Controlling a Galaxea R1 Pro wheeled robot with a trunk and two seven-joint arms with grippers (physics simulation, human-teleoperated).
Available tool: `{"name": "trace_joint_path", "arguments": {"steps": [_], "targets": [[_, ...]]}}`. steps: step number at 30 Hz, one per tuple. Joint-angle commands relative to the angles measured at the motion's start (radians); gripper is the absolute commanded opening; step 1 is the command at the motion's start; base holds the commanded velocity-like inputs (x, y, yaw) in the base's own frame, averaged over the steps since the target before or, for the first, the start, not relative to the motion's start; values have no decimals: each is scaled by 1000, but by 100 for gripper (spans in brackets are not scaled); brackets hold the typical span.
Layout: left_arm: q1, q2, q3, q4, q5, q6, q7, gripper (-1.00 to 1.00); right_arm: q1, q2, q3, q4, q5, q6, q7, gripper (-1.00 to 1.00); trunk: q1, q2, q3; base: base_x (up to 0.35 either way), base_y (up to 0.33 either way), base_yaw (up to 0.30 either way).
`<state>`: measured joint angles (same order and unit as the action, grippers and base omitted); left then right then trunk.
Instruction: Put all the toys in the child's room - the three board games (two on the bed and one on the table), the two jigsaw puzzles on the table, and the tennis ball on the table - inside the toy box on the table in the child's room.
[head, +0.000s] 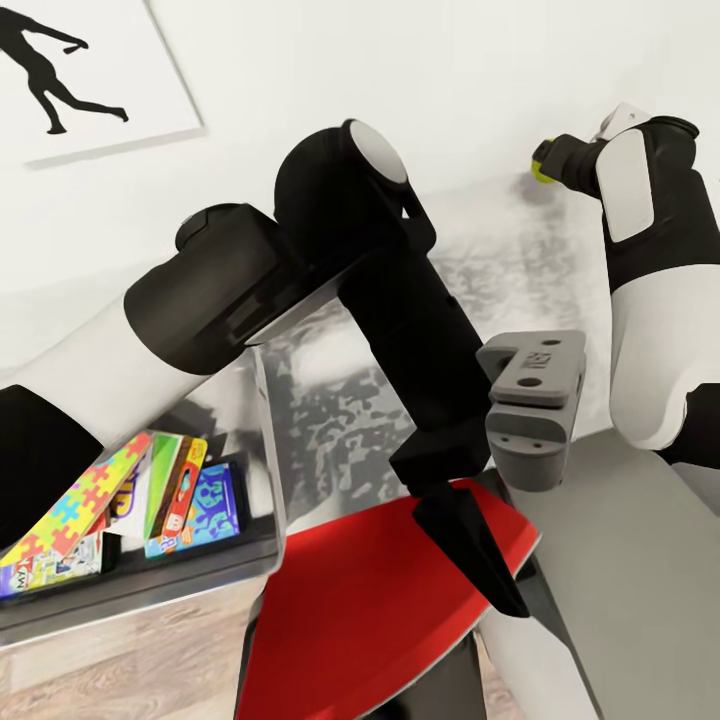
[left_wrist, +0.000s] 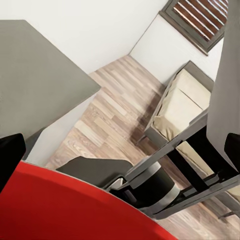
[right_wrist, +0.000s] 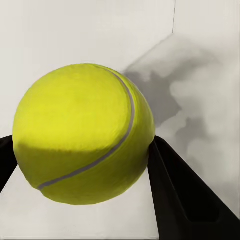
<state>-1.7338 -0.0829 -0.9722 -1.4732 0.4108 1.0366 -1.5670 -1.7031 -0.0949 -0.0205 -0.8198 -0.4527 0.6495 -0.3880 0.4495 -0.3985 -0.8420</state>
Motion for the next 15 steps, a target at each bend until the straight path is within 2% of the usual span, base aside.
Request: {"name": "trace_joint_path", "arguments": {"steps": [1,15], "targets": [[-1,0,-2,0,1,11,-4,100,0,0,1,-1,-14,1,-11,-100,1,-2,0,-88,46,0],[-1,0,-3,1,-1,11,-2,100,0,0,2,-1,-14,1,-10,-100,1,-2,23,-15,6,0]]}}
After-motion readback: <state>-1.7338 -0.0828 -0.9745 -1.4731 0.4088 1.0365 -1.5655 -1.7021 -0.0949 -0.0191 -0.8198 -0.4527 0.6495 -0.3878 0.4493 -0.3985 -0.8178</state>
